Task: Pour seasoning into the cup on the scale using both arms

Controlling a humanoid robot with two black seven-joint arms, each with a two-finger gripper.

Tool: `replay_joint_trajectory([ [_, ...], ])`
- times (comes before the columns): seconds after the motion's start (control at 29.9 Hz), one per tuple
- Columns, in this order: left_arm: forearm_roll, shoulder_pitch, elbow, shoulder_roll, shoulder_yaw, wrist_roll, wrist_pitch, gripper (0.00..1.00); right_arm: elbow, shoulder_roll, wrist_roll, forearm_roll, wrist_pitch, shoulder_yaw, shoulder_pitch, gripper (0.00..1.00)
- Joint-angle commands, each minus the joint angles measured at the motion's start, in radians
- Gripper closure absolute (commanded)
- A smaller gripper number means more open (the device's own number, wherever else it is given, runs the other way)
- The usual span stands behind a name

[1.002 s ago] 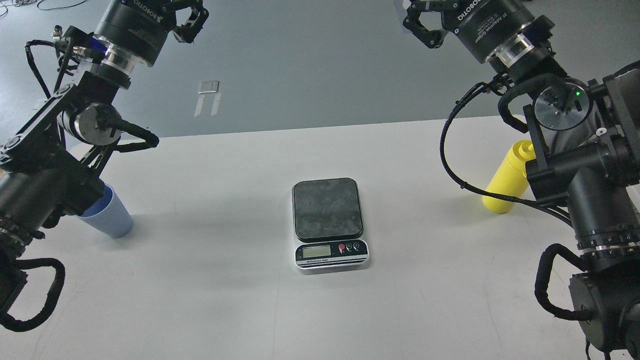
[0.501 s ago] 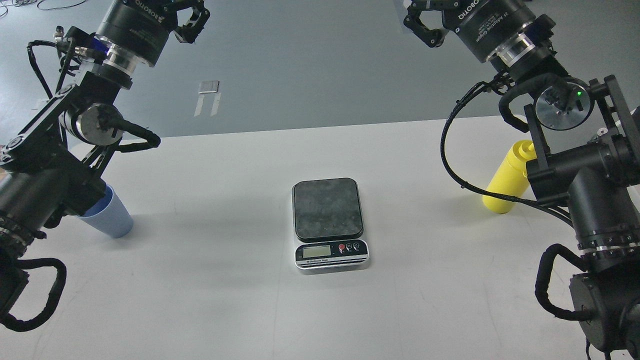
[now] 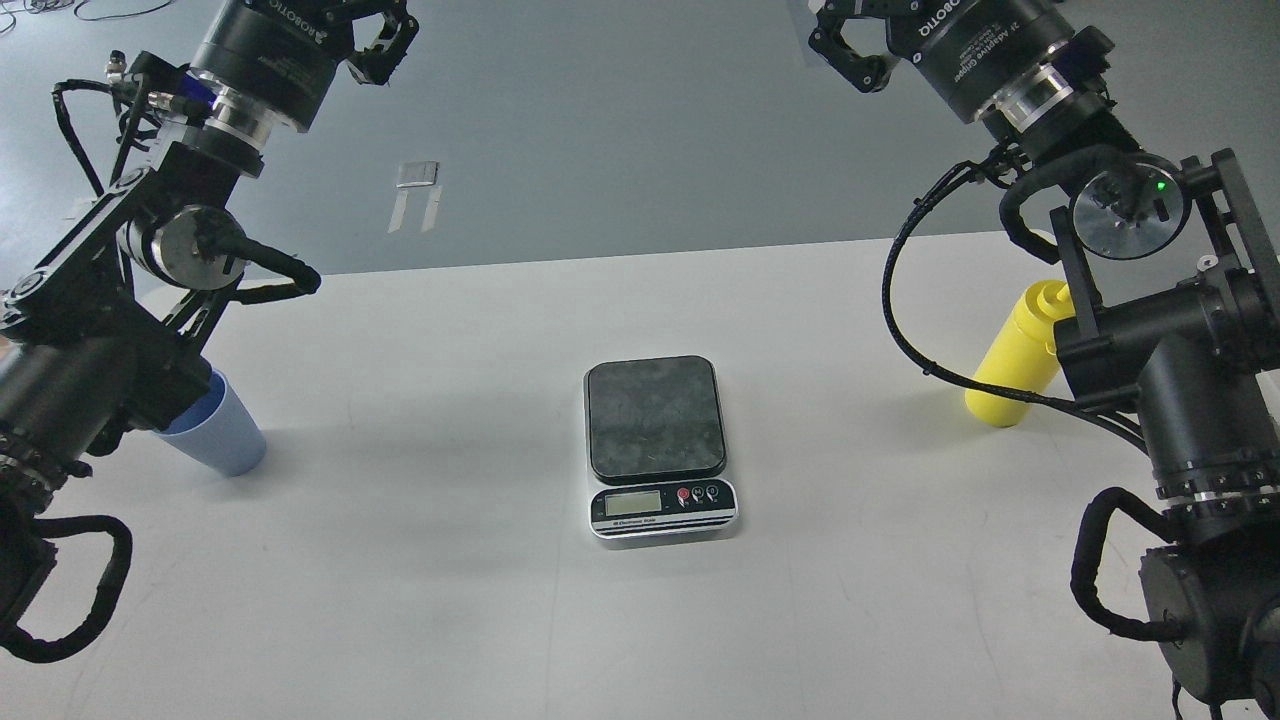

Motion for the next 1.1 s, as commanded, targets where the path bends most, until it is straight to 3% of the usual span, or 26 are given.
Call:
replay_joint_trajectory([
  [0.0, 0.0, 0.0, 0.0, 0.0, 0.001, 0.0, -0.001, 0.02, 0.0, 0.001, 0.0, 0.0, 0.0, 0.0, -0.003, 0.0],
  [1.07, 0.0, 0.0, 0.0, 0.001, 0.012, 0.0, -0.001, 0.02, 0.0, 0.001, 0.0, 0.0, 0.0, 0.0, -0.003, 0.0],
])
